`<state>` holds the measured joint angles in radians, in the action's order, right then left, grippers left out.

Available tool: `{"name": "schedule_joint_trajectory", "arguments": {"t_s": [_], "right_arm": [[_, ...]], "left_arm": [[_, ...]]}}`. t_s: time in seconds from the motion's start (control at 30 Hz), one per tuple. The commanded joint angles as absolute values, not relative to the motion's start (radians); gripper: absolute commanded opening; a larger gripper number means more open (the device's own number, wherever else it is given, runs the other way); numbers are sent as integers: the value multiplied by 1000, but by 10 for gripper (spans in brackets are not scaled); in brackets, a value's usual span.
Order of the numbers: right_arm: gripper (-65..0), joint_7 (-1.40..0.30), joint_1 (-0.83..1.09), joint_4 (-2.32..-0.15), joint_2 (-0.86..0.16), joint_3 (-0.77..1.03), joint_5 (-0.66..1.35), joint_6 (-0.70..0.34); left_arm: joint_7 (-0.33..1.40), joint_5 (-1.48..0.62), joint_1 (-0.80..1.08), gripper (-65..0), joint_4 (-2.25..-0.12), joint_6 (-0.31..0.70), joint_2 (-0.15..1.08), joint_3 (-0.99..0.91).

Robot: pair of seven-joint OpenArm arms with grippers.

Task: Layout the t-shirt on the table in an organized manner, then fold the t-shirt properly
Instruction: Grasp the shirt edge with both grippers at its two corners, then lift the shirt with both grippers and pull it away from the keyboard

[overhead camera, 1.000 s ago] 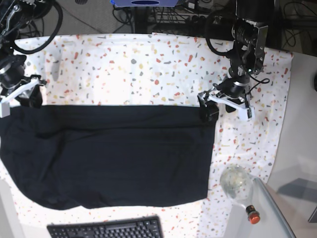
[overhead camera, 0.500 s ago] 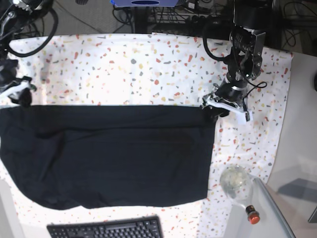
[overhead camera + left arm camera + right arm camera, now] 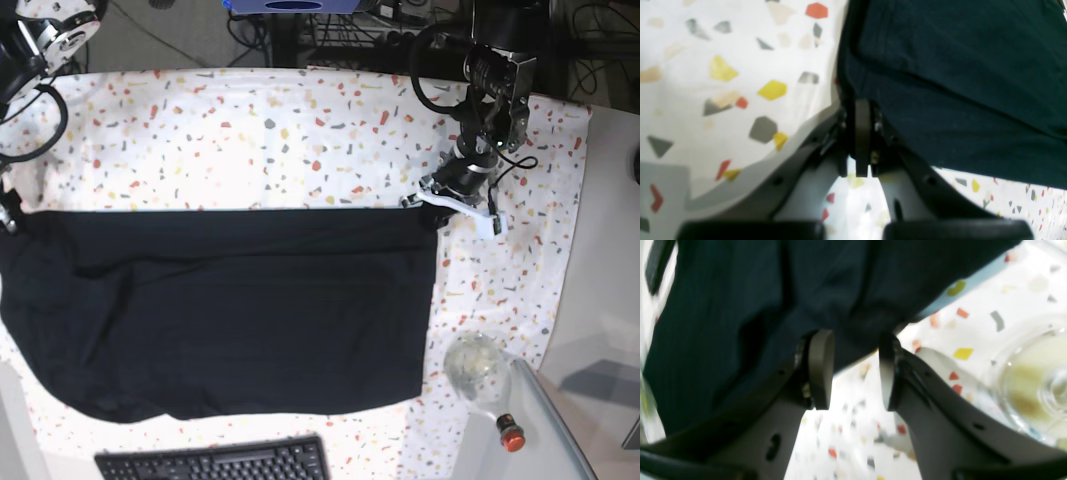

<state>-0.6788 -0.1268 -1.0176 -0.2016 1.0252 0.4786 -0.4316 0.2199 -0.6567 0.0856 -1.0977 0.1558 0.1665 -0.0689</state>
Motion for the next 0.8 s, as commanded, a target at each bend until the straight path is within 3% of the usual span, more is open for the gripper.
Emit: {"name": "schedule_joint_trajectory", "arguments": {"t_s": [0.0, 0.13, 0.4, 0.77], "right_arm": [[-377, -654, -136, -1023, -223, 1026, 490, -418], [-264, -647, -134, -1021, -217, 1027, 492, -378], [-255, -634, -153, -929, -225, 1030, 492, -375], [-258, -440, -209, -682, -272, 1024, 490, -374]], "left_arm": [[222, -654, 81, -650, -1109, 150, 180, -71], [222, -654, 101, -650, -1118, 150, 200, -71], [222, -654, 128, -650, -1132, 150, 254, -73], [222, -654, 140, -650, -1132, 150, 260, -73]]}}
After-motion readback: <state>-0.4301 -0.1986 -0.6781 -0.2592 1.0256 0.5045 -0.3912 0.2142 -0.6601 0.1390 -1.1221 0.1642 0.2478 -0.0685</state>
